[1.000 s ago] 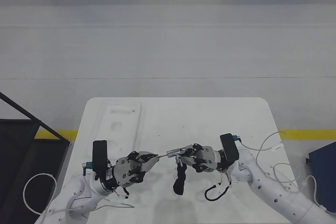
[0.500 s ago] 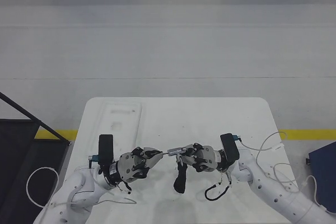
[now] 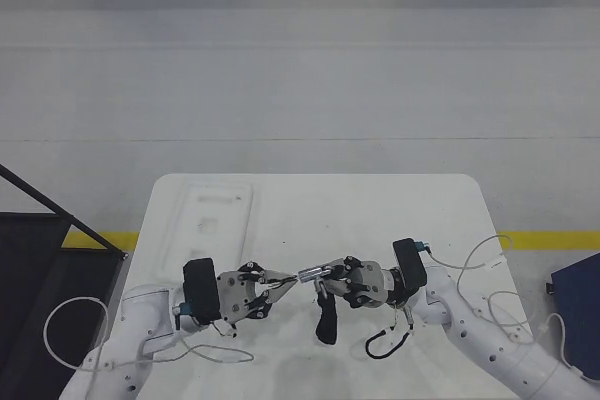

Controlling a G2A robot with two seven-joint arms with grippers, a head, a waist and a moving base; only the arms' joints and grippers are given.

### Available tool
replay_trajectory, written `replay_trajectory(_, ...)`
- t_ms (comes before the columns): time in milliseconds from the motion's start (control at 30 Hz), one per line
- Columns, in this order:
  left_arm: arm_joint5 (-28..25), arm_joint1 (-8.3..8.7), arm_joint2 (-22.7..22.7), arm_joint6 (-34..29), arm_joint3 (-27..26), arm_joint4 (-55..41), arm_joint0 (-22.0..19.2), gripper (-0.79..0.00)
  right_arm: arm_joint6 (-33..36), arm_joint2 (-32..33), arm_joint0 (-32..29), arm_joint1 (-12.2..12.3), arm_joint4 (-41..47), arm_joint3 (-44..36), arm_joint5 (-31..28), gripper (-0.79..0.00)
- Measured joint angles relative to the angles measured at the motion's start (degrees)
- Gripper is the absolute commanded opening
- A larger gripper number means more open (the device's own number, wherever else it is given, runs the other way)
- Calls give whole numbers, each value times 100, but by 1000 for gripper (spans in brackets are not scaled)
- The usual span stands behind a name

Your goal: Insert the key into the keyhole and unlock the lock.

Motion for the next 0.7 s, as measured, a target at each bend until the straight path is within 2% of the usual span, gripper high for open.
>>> replay_trajectory(167,78,13,48,754,104,538,61,0,0,0,0,0,0,1,0,-785)
replay_trajectory(367,36,29,78,936,279,564,112,0,0,0,0,0,0,1,0,-785)
replay_trajectory(567,-169,42,12,975,437,68,174,0,0,0,0,0,0,1,0,-785)
replay_trajectory(700,-579,57,-70,827,537,-815,264,0,0,0,0,0,0,1,0,-785)
